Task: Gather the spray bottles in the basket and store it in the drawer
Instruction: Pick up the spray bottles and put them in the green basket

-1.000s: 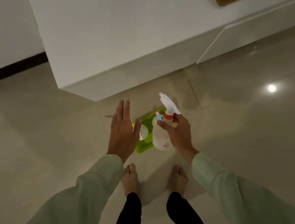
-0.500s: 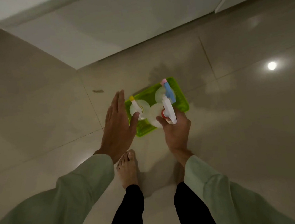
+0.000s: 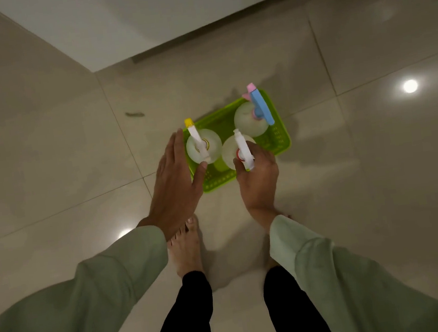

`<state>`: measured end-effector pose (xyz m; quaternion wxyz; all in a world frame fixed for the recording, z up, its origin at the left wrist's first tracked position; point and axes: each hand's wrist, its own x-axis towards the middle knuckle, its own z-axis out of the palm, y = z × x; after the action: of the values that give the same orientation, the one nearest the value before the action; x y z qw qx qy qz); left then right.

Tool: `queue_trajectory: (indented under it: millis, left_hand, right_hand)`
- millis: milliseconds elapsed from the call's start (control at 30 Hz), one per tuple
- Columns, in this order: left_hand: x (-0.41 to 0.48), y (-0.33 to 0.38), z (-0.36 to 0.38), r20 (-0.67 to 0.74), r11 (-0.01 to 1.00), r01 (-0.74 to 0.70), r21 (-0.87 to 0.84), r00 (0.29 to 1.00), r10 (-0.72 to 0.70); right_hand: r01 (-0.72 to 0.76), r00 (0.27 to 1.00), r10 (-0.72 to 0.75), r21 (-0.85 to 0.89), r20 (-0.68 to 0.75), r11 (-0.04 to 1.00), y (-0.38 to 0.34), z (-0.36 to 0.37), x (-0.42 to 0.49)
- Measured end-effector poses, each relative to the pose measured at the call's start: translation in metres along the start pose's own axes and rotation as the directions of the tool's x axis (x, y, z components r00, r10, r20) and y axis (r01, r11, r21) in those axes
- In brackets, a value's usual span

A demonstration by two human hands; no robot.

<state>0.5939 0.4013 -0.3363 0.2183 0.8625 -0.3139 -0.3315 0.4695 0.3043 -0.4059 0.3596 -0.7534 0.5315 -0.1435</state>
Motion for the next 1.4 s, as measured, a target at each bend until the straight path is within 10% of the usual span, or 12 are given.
queue_trajectory:
  millis: [500,700,800,1033,1400]
  left_hand:
    - [0.009,0.000,0.012,-0.047,0.995,0.067,-0.073,0.996,-0.070]
    - [0.011,0.013,0.014,-0.070,0.965,0.182,-0.189,0.978,-0.198]
    - [0.019,0.021,0.015,-0.092,0.932,0.262,-0.251,0.952,-0.293]
    - [0.040,0.030,0.020,-0.134,0.869,0.380,-0.317,0.889,-0.437]
    - [0.050,0.029,0.032,-0.131,0.867,0.421,-0.265,0.875,-0.466]
  right_hand:
    - [-0.017,0.965,0.002,0.053,0.263,0.998,0.014,-0.010,0.009]
    - [0.044,0.999,-0.045,0.161,0.004,0.986,0.001,-0.049,0.020]
    - [0.028,0.997,-0.022,0.082,-0.068,0.996,-0.006,-0.060,0.050]
    - [0.090,0.946,-0.023,-0.195,0.325,0.977,-0.014,-0.046,0.109]
    - [0.152,0.969,-0.079,-0.315,0.232,0.937,-0.014,-0.036,0.109]
